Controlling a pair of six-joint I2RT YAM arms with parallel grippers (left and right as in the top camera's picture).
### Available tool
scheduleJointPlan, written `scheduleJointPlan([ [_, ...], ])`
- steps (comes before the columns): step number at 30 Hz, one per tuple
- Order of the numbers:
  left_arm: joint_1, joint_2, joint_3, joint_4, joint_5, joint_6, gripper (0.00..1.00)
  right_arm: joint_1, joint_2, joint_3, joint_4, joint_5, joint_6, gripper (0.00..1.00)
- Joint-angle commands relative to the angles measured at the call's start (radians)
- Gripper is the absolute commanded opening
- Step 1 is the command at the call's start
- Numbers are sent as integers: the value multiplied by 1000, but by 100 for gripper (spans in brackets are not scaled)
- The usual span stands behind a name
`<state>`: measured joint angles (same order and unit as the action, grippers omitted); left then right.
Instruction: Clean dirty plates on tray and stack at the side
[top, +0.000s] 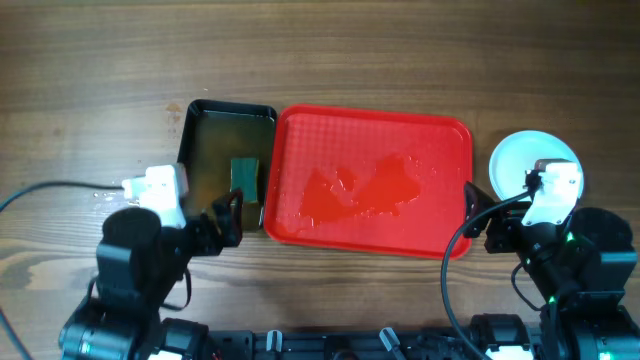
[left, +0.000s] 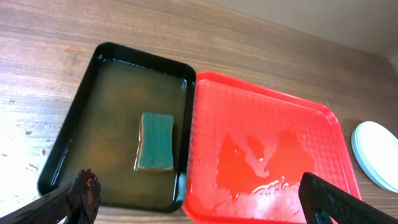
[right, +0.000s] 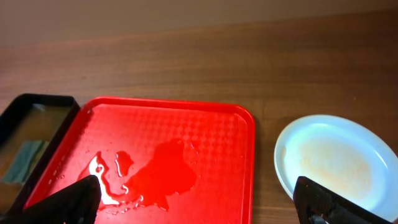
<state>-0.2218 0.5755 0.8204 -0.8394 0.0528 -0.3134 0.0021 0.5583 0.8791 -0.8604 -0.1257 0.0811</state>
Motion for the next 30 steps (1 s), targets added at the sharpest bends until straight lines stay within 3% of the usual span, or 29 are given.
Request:
scheduleJointPlan([
  [1, -3, -44, -14, -50, -10, -9, 100, 0, 12, -9, -22, 23, -10, 100],
  [15, -3, -43, -14, -127, -10, -9, 100, 1, 6, -10, 8, 18, 0, 100],
  [19, -3, -43, -14, -127, -10, -9, 100, 1, -135, -84, 216, 15, -3, 100],
  [25, -3, -43, -14, -127, -10, -9, 100, 1, -524, -401, 543, 14, 2, 100],
  [30, -3, -43, -14, -127, -10, -9, 100, 18, -555, -628, 884, 16, -4, 100],
])
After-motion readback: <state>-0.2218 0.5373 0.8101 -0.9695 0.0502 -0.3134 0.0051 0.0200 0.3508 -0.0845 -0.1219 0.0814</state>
